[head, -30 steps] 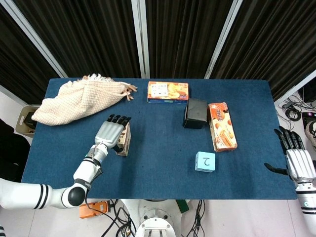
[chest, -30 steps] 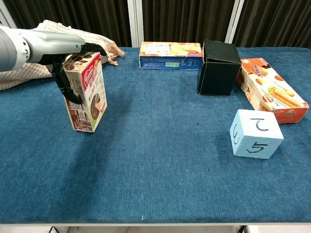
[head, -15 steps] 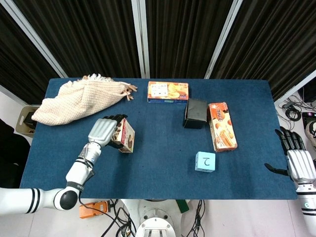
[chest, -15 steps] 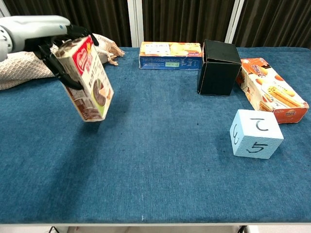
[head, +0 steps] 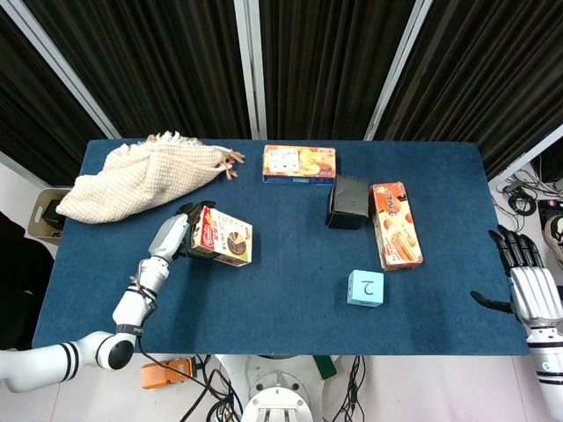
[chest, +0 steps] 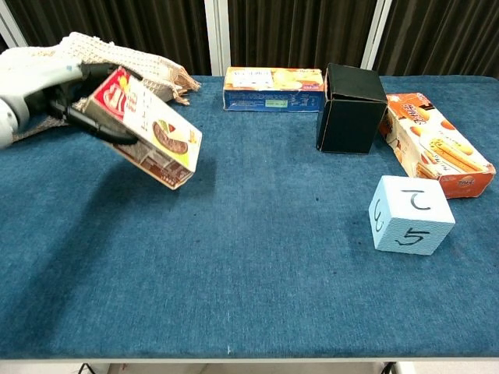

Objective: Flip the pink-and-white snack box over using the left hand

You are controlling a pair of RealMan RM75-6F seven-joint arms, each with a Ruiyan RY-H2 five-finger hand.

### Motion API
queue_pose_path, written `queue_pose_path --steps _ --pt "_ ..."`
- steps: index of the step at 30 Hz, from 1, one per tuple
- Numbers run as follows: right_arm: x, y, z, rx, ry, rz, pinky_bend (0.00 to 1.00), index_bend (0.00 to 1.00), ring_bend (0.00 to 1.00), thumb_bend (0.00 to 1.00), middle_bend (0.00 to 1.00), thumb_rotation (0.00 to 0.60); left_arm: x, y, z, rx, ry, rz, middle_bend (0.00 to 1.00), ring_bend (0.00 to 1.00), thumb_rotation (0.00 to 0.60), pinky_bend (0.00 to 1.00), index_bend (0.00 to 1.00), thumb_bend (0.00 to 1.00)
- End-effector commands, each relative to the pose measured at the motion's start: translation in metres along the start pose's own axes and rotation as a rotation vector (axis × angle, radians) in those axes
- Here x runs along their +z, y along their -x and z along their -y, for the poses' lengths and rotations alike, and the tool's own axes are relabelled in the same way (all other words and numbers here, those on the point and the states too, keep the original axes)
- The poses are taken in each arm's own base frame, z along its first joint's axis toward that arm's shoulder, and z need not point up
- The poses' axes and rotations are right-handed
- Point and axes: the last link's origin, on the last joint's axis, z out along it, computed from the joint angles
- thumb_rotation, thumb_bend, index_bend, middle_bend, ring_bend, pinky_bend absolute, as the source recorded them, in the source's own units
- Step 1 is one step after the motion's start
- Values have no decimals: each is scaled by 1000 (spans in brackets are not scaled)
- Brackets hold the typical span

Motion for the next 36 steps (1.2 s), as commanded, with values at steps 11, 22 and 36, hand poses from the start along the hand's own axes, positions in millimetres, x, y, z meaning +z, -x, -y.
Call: queue_pose_path --steps 11,22,36 --pt "0 0 0 4 9 1 0 0 0 147 0 600 -2 25 42 34 -21 7 273 55 600 0 246 0" --pt "-1 -2 -1 9 6 -4 0 0 0 147 0 600 -14 3 44 244 -72 50 0 0 600 0 0 0" --pt "6 -7 -11 32 13 36 0 0 0 148 0 600 -98 -89 41 505 -144 -287 17 0 600 0 0 0"
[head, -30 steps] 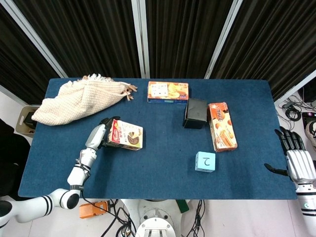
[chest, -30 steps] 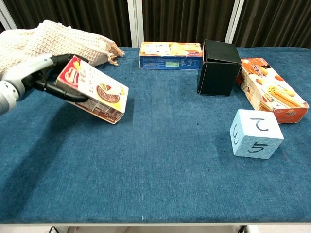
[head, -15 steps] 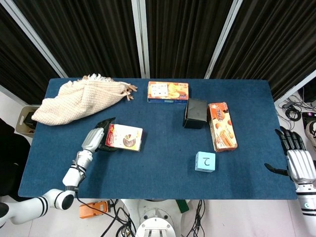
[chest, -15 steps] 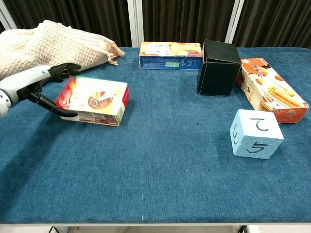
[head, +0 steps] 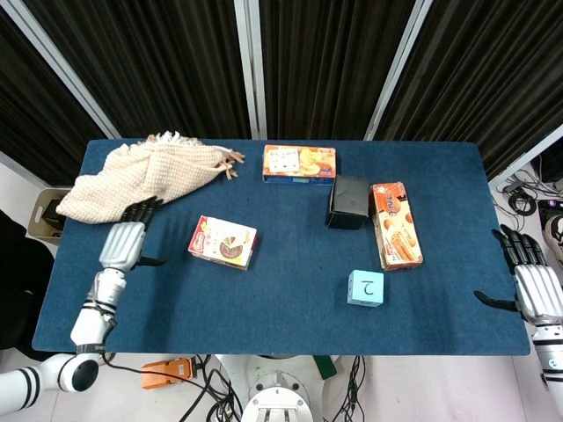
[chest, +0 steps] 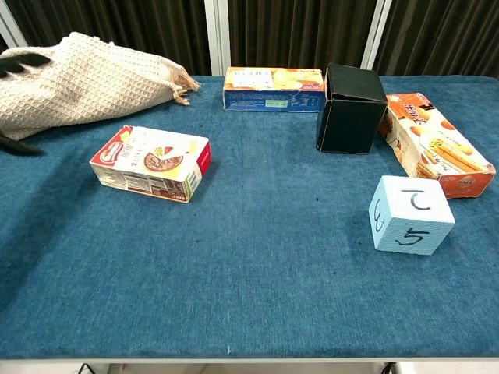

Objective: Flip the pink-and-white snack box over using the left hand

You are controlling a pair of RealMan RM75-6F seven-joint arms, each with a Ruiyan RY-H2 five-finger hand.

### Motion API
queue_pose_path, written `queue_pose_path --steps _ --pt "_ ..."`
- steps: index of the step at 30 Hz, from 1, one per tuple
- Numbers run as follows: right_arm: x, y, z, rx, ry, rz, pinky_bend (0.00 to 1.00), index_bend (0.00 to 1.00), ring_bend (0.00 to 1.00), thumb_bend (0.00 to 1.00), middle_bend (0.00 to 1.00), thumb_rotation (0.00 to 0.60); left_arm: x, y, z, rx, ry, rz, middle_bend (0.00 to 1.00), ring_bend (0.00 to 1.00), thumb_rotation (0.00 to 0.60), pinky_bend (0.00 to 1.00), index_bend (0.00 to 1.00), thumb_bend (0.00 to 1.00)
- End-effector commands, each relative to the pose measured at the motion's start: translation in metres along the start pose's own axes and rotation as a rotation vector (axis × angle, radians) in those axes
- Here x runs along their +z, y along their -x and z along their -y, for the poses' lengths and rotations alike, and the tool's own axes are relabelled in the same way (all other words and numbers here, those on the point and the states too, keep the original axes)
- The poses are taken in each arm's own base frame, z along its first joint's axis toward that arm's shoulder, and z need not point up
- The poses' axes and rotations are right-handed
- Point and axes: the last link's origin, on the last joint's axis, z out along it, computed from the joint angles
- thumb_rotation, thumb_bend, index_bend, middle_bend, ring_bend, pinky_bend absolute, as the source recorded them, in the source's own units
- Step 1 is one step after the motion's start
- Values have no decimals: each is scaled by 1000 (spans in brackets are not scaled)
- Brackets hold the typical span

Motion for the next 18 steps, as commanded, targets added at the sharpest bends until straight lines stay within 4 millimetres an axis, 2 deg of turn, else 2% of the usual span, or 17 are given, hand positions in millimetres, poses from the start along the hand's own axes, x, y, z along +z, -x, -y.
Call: queue_pose_path --steps 1,6,9,13,18 --pt "3 -2 -1 5 -2 -1 0 0 0 147 0 600 -38 -32 26 80 -64 -132 18 0 600 0 0 0" --pt "2 -3 0 -4 -10 -3 0 0 0 147 0 600 -75 -47 50 161 -111 -161 20 0 600 0 0 0" --pt "0 -1 3 -9 -19 -7 0 0 0 147 0 600 -95 -49 58 174 -128 -152 20 0 600 0 0 0" --pt "-7 1 9 -8 -35 -17 0 0 0 148 0 600 -122 -48 64 163 -146 -136 23 0 600 0 0 0" --pt "-14 4 15 -13 -48 -31 0 0 0 148 0 600 -145 -40 66 150 -150 -129 25 0 600 0 0 0"
